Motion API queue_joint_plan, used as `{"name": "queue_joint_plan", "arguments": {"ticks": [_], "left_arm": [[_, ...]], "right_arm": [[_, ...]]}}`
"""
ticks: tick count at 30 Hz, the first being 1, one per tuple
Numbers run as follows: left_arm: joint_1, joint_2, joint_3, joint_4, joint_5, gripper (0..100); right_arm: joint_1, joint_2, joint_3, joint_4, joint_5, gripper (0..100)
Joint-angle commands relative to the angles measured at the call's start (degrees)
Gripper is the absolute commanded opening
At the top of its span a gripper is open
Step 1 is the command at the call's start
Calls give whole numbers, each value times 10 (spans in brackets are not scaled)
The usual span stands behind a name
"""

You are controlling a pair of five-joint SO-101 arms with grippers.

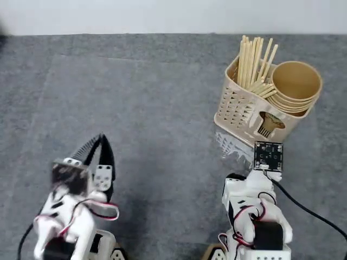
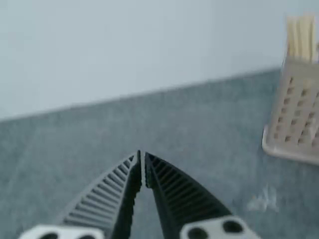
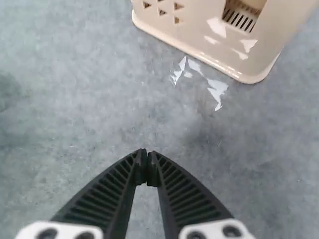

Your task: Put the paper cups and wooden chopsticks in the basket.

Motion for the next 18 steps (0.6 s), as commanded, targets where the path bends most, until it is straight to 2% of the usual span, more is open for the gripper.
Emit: {"name": "queue_joint_plan", "arguments": {"ticks": [1,11,18], "left_arm": [[-9,-17,73,-14,-4,13],[-135,-15,226,-18,-10,13],[-188,-14,234,-10,-9,13]], "right_arm": [[-5,14,43,-43,7,9],[-6,14,112,-72,8,9],[-6,14,152,-77,46,9]]}}
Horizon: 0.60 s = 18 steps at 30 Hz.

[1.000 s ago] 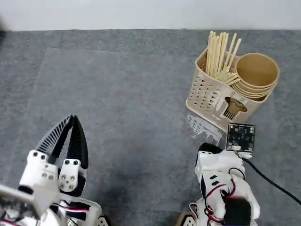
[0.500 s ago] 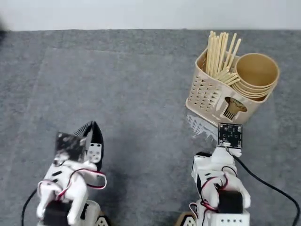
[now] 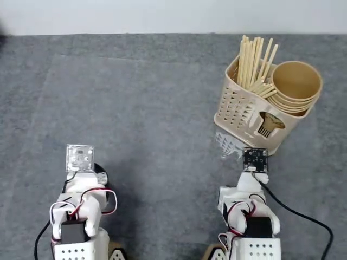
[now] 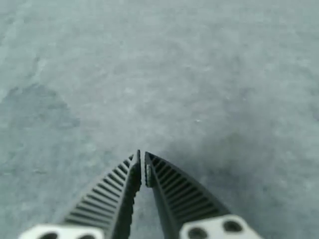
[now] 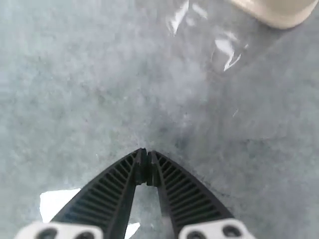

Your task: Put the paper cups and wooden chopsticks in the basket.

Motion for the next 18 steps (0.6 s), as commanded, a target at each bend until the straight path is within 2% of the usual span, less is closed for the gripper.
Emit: {"name": "queue_joint_plan", "arguments": {"ticks": [1,8,18], "left_arm": [[-22,-9,-5,-7,-4,13],[-30,-9,-5,100,-4,13],[-72,-9,-5,104,0,13]], "right_arm": [[-6,7,0,-15,18,9],[-1,7,5,-13,20,9],[0,7,5,-13,20,9]]}}
